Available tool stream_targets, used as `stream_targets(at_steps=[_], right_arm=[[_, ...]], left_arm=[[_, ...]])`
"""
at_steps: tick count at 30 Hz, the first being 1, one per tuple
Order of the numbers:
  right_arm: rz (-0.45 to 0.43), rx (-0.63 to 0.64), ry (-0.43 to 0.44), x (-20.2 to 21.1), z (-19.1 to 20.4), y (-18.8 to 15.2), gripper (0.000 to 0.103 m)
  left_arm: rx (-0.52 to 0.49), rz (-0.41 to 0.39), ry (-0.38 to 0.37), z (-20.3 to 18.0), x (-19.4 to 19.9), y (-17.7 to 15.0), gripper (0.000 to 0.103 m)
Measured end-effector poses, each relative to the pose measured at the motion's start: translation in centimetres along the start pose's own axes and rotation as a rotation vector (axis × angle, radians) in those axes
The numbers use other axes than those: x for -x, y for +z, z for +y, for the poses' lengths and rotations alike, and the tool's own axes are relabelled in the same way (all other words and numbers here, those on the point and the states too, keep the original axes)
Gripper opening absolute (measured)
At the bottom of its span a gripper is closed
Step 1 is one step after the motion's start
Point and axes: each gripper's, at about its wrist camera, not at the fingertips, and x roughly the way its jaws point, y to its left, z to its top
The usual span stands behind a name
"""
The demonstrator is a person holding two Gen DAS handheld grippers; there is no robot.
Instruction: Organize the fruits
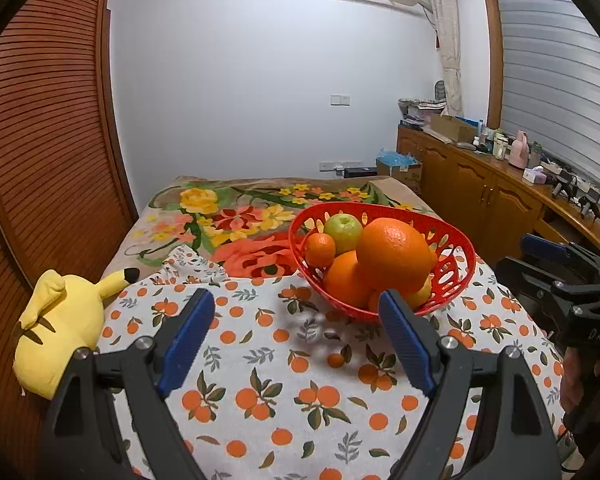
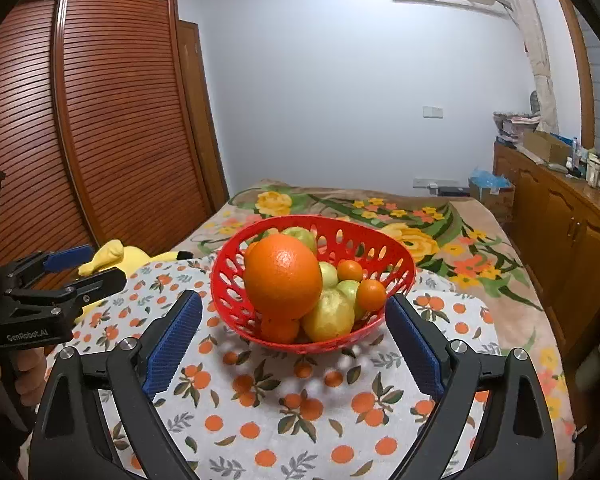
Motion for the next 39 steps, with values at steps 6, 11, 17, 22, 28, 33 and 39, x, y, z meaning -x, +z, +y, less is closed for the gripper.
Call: stream_targets(at_steps=[6,11,17,22,28,33,39], right_arm=[[-0.008,-0.012,-0.040,1.0,0.4,-0.9,0.101],[-0.005,-0.021,-0.063,1.8,0.8,-1.6,0.103],[-0.013,-0.022,-0.084,3.3,1.4,-2.4,0.103],[-0.036,-0.019,-0.097,4.9,2.1,-2.9,0.103],[-0.068,-0.014,-0.107,7.4,3.1,-3.6,0.103],[-0.088,-0.009,-0.117,8.8,3.7,-4.2,0.103],[-0.091,-0.005,-0.129,9.5,4.2,-4.7,0.103]], left_arm=[[0.032,0.005,-0.011,0.0,1.0,-0.9,0.085],[0.047,0.002,-0.025,-0.2,2.1,-1.7,0.085],[0.058,0.000,-0.014,-0.3,3.6,-2.9,0.085],[0.048,-0.018,0.014,-0.6,5.5,-3.9,0.085],[0.038,-0.025,0.036,-0.9,7.8,-5.2,0.085],[0.042,-0.016,0.039,-0.9,8.8,-5.8,0.086],[0.043,-0.018,0.037,-0.9,9.2,-6.1,0.086]])
